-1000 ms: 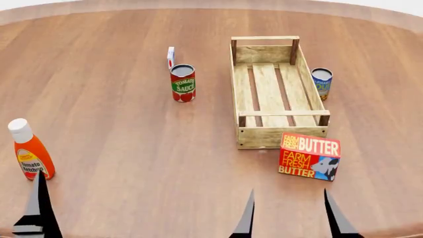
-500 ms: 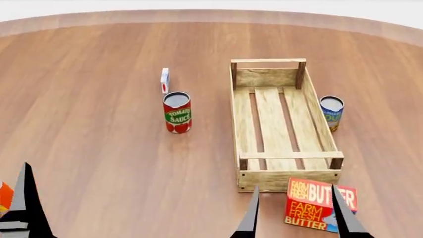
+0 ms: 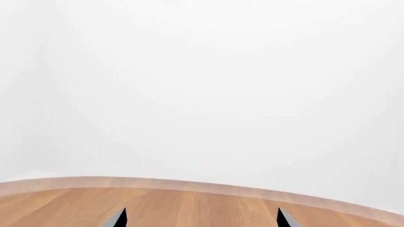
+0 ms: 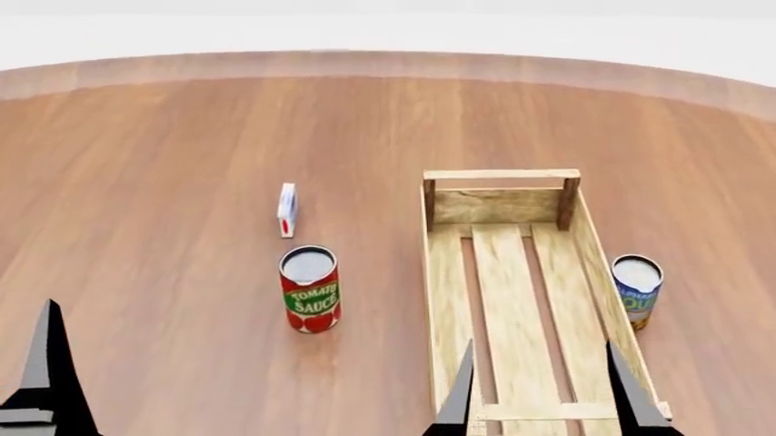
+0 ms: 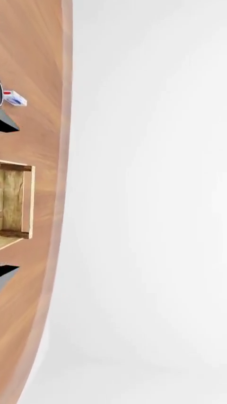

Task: Pick up the butter and put it in the tray.

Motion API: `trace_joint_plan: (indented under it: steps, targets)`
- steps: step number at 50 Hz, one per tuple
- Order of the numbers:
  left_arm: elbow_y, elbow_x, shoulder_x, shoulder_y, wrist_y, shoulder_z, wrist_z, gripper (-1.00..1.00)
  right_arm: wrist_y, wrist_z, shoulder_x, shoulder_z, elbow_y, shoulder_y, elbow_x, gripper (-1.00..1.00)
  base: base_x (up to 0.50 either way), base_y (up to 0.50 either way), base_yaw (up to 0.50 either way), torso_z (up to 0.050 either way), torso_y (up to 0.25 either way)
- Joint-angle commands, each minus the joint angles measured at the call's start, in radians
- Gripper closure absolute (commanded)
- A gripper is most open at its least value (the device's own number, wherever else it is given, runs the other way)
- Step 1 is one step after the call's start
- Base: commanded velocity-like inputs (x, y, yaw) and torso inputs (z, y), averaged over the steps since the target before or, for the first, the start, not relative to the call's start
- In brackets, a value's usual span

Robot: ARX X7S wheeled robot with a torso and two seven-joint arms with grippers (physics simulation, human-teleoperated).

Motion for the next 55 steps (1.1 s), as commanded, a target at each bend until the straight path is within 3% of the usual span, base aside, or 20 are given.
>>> trace_joint_plan:
  steps: [1, 10, 16, 45, 55]
  targets:
    - [0.005, -0.014, -0.015, 0.001, 0.0, 0.008, -0.014, -1.0, 0.006, 0.01, 0.005, -0.004, -0.001, 0.001, 0.011, -1.0, 0.5, 0.0, 0.0, 0.0, 0.0]
    - [0.002, -0.024, -0.027, -0.002, 0.003, 0.015, -0.03, -1.0, 0.003, 0.023, 0.0, 0.002, 0.02, 0.005, 0.026, -1.0, 0.49, 0.0, 0.0, 0.0, 0.0]
    - [0.011, -0.034, -0.036, -0.002, -0.003, 0.018, -0.041, -1.0, -0.08, -0.005, 0.004, 0.008, 0.02, -0.02, 0.079, -1.0, 0.0, 0.0, 0.0, 0.0, 0.002]
    - [-0.004, -0.052, -0.065, -0.003, 0.023, 0.038, -0.07, -1.0, -0.085, 0.015, 0.023, -0.007, 0.054, -0.01, 0.093, -1.0, -0.04, -0.49, 0.0, 0.0, 0.0]
    - [-0.007, -0.061, -0.072, -0.001, 0.028, 0.043, -0.079, -1.0, -0.059, 0.025, 0.036, -0.033, 0.062, 0.001, 0.072, -1.0, 0.06, -0.04, 0.0, 0.0, 0.0]
